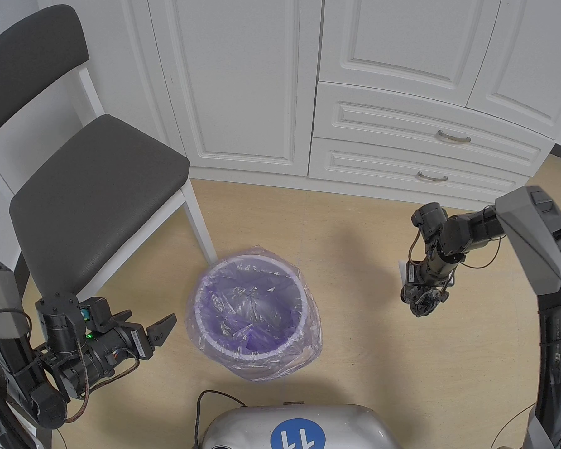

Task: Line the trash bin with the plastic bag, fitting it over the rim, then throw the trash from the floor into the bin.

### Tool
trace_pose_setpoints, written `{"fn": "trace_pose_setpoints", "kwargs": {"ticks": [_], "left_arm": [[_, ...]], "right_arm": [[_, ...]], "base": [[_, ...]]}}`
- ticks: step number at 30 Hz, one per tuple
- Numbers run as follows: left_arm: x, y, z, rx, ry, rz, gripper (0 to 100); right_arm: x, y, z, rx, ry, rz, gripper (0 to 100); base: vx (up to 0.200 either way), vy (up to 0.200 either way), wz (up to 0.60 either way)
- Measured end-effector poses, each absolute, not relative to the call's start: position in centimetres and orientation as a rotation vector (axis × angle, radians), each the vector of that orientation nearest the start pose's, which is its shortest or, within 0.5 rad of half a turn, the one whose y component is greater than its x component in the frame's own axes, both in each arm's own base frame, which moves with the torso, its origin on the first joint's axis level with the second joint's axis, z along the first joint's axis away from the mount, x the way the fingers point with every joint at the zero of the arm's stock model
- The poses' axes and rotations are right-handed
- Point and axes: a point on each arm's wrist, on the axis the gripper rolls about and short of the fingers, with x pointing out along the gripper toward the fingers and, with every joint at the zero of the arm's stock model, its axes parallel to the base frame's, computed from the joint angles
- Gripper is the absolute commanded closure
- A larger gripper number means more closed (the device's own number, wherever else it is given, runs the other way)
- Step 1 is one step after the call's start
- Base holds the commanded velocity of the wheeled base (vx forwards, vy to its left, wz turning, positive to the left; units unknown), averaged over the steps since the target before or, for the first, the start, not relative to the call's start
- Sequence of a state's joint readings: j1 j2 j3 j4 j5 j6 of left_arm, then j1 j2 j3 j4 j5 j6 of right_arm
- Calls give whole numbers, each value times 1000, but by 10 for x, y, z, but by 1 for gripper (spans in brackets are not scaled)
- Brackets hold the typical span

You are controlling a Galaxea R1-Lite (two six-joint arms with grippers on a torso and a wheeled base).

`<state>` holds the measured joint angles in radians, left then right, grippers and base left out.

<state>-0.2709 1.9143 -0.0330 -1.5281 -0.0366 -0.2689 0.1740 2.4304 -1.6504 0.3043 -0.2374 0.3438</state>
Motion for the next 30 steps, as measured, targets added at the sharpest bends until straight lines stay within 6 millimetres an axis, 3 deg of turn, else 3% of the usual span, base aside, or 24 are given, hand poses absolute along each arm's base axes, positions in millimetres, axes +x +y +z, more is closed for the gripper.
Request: {"fn": "trace_pose_setpoints", "kwargs": {"ticks": [10,16,21,26,30], "left_arm": [[202,-57,67,-231,354,-262,0],[199,-56,73,-231,323,-265,0],[196,-56,81,-226,285,-275,0],[194,-56,86,-209,258,-284,0],[193,-56,88,-201,247,-289,0]], "right_arm": [[384,95,122,27,789,-144,100],[340,108,161,-17,663,-85,100],[309,133,180,-29,554,-6,100],[285,184,188,48,393,158,100],[280,223,180,156,295,261,100]], "base": [[0,0,0],[0,0,0],[0,0,0],[0,0,0],[0,0,0]]}}
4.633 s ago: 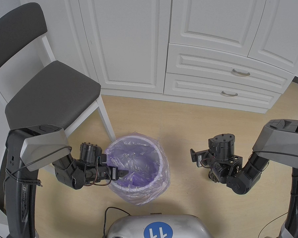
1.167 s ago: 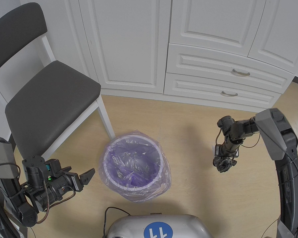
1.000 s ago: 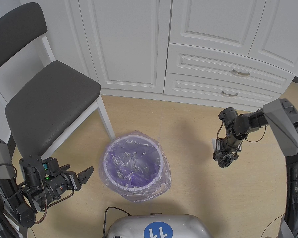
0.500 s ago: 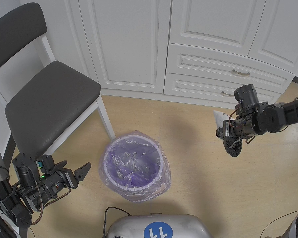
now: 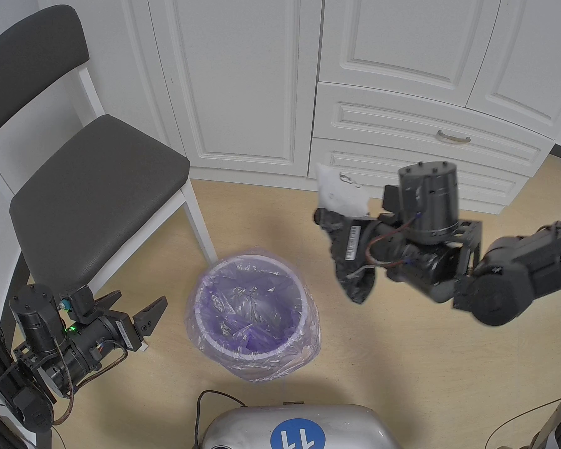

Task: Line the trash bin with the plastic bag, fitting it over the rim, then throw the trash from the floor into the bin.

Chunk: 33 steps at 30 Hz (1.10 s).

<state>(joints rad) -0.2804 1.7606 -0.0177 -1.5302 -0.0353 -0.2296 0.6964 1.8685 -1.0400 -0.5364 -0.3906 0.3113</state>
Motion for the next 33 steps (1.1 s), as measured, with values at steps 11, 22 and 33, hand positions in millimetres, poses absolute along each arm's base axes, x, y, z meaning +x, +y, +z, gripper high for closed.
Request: {"fn": "trace_pose_setpoints", "kwargs": {"ticks": [11,22,33], "left_arm": [[189,-63,92,-181,229,-331,0],[188,-68,90,-174,238,-356,0],[189,-69,87,-170,252,-357,0]], "right_arm": [[271,322,88,395,299,474,100],[258,348,26,354,445,526,100],[293,344,9,378,453,524,100]], "base": [[0,0,0],[0,0,0],[0,0,0]]}}
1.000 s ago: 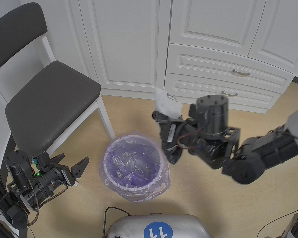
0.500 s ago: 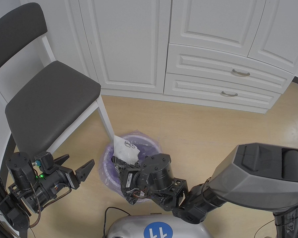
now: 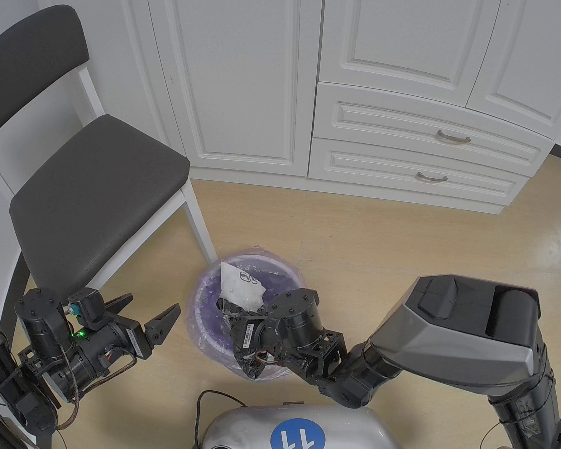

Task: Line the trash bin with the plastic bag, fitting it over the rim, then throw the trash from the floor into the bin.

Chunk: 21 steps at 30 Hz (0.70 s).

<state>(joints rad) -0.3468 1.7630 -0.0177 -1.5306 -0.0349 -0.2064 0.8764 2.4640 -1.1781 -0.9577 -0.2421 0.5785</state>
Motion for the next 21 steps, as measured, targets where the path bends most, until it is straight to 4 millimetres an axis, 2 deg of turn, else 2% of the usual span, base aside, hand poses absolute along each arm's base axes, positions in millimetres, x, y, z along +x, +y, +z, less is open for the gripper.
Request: {"fn": "trace_pose_setpoints", "kwargs": {"ticks": [4,13,21], "left_arm": [[190,-70,85,-167,264,-354,0],[192,-71,79,-142,289,-355,0],[193,-71,78,-134,294,-355,0]], "right_arm": [[305,341,0,377,461,525,100],[305,338,-26,274,504,538,100],[321,343,-30,248,468,547,100]], "base": [[0,0,0],[0,0,0],[0,0,0]]}}
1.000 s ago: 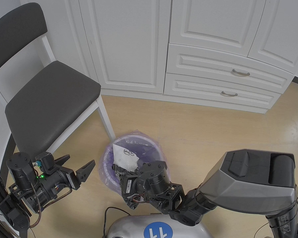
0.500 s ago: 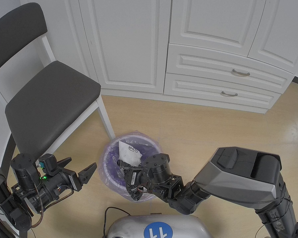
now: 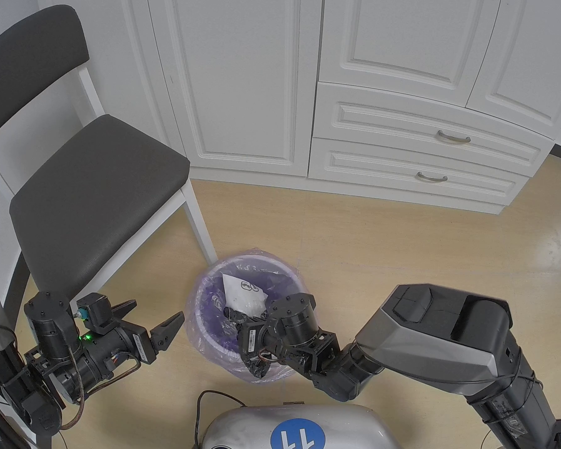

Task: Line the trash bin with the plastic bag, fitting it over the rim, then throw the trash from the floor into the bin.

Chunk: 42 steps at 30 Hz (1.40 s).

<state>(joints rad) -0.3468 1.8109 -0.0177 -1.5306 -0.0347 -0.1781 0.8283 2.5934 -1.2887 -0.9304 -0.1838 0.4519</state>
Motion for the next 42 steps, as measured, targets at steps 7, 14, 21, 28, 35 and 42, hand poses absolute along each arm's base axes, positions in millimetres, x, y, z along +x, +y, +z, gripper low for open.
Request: {"fn": "trace_pose_setpoints", "kwargs": {"ticks": [7,14,21,28,35,42], "left_arm": [[194,-71,74,-130,311,-353,0],[195,-71,70,-126,330,-351,0],[196,-72,69,-125,333,-351,0],[196,-72,69,-125,334,-350,0],[195,-71,70,-125,330,-350,0],[193,-74,75,-121,303,-332,0]], "right_arm": [[342,351,-34,225,413,561,100],[352,344,-55,194,444,537,100],[357,346,-61,177,482,527,0],[364,346,-49,203,433,521,0],[370,338,-25,219,391,508,0],[364,313,18,158,343,469,0]], "base": [[0,0,0],[0,0,0],[0,0,0],[0,0,0],[0,0,0],[0,0,0]]}}
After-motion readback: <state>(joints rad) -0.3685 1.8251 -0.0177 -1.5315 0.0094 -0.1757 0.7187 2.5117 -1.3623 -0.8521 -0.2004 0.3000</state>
